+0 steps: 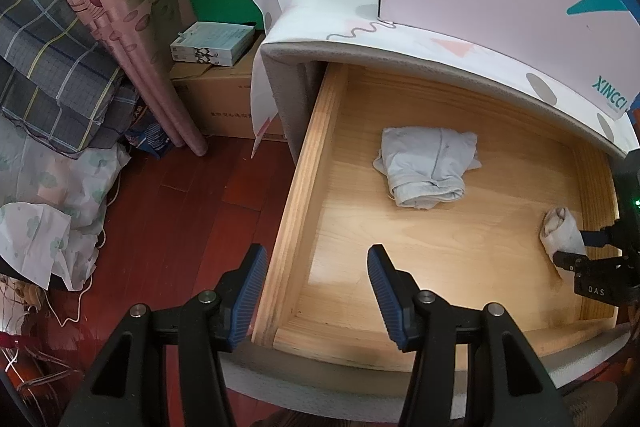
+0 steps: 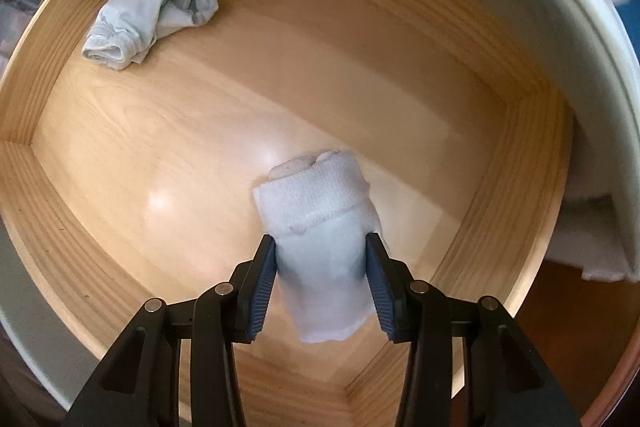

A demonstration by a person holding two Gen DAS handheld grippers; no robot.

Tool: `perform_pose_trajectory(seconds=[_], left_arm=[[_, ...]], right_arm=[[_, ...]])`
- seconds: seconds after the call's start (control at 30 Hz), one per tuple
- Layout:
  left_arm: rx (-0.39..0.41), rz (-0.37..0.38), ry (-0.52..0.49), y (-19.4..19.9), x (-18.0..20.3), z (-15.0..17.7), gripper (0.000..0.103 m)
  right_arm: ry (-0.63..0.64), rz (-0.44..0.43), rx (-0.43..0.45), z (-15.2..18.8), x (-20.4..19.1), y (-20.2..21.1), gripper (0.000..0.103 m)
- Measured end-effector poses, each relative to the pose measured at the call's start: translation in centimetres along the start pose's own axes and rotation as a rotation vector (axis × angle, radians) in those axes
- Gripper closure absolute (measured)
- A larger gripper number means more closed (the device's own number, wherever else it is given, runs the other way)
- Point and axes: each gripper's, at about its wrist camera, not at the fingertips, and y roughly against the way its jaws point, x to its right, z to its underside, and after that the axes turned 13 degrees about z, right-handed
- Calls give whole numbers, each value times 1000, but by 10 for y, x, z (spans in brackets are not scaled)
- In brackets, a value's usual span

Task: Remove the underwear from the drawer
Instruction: 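Lower the left tool toward the pale grey folded underwear while the right tool holds the white sock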

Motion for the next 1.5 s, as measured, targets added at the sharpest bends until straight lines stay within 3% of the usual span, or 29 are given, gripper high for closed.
perform_pose_trajectory(seconds=[0.23, 0.57, 0.63, 0.73, 0.87, 1.03, 1.3, 1.43, 1.5], left_arm=[[-10, -3, -22, -2, 4, 0, 49], [-35, 19, -77, -5, 14, 2, 49], [-43, 28, -84, -7, 15, 2, 49], [-42, 33, -99, -6, 18, 3, 49], [-51, 57, -130, -7, 22, 4, 49], [-81, 114, -191, -10, 30, 4, 49], [-102, 173, -344, -12, 45, -4, 49], [-130, 169, -414, -18, 42, -11, 49], [-126, 154, -473, -21, 44, -14, 49]], right_arm=[[-93, -32, -81, 6, 9, -3, 60], [-160, -50, -128, 52, -1, 7, 60], [-172, -57, -138, 3, 29, -2, 60], [-216, -68, -152, 14, 22, -13, 60], [-278, -81, -166, 17, 42, -24, 60], [-299, -69, -135, 37, 56, -28, 59], [-319, -79, -123, 41, 67, -31, 58], [-342, -96, -122, 44, 80, -41, 58], [-352, -101, -122, 62, 73, -42, 58]])
